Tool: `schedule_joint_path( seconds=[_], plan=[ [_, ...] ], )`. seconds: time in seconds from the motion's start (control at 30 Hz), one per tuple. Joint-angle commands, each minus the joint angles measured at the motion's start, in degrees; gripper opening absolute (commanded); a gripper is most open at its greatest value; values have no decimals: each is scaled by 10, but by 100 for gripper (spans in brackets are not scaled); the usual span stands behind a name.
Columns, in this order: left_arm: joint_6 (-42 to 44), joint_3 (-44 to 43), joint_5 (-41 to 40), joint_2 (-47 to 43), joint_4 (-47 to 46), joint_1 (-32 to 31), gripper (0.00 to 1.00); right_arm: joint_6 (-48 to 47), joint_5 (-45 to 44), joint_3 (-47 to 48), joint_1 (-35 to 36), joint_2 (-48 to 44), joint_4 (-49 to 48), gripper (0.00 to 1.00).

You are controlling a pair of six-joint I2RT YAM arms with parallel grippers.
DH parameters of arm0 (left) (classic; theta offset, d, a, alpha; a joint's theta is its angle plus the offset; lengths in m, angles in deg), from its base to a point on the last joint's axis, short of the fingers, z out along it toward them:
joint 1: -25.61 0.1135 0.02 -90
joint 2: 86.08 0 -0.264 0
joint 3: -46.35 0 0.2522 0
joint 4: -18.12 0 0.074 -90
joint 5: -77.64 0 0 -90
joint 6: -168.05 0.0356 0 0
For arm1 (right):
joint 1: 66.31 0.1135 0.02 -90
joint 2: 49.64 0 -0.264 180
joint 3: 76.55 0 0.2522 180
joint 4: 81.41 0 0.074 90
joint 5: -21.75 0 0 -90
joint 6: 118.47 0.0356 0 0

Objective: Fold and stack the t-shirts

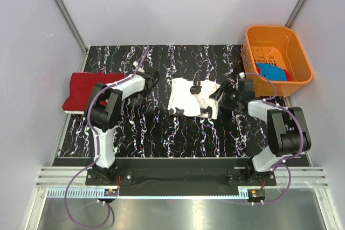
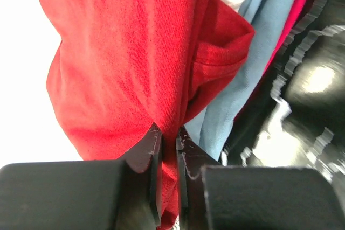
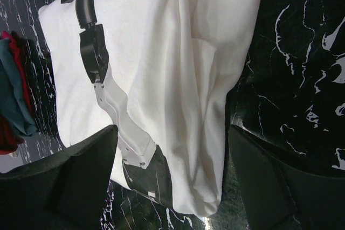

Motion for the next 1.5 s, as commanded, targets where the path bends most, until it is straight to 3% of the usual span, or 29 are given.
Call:
schedule_joint_path(
  seconds=[0.0, 0.27, 0.33, 0.37, 0.4, 0.47, 0.5, 0.7, 0.73, 0.77, 0.9, 0.93, 1.07, 1.4, 1.47],
  plan=[
    [-39, -38, -8, -10, 22, -46, 1, 4, -9, -3, 5, 5, -26, 89],
    [-103, -108, 23, 22, 93, -112, 0, 4, -10, -3, 6, 9, -28, 89],
    [-107, -122, 31, 31, 94, -134, 7, 3, -13, -2, 5, 11, -25, 90],
    [-112, -137, 42, 34, 100, -141, 14, 3, -17, -1, 5, 10, -21, 91],
    [-113, -145, 52, 38, 102, -148, 31, 1, -21, 2, 5, 8, -18, 91],
    [-113, -163, 76, 37, 108, -154, 45, -3, -38, 6, 5, 3, -2, 92],
    [-114, -166, 79, 26, 110, -160, 58, -9, -44, 10, 5, -6, 3, 92],
    [-83, -146, 131, -68, 64, -169, 84, -30, -103, 56, 5, -31, 64, 100],
    [-75, -138, 144, -83, 49, -169, 96, -29, -107, 65, 5, -27, 76, 100],
    [-55, -123, 173, -97, 3, -169, 99, -27, -107, 74, 5, -21, 81, 100],
    [-26, -30, 277, -179, -155, -147, 99, -28, -92, 133, 6, 38, 107, 100],
    [-33, -1, 346, -186, -208, -136, 99, -23, -73, 138, 5, 49, 99, 100],
    [-46, 11, 474, -182, -290, -91, 97, -8, -89, 159, 5, 87, 92, 100],
    [-61, -77, 561, -58, -308, -77, 99, -15, -126, 238, 5, 175, 126, 100],
    [-67, -94, 572, -28, -300, -76, 99, -14, -123, 246, 5, 188, 125, 92]
  ],
)
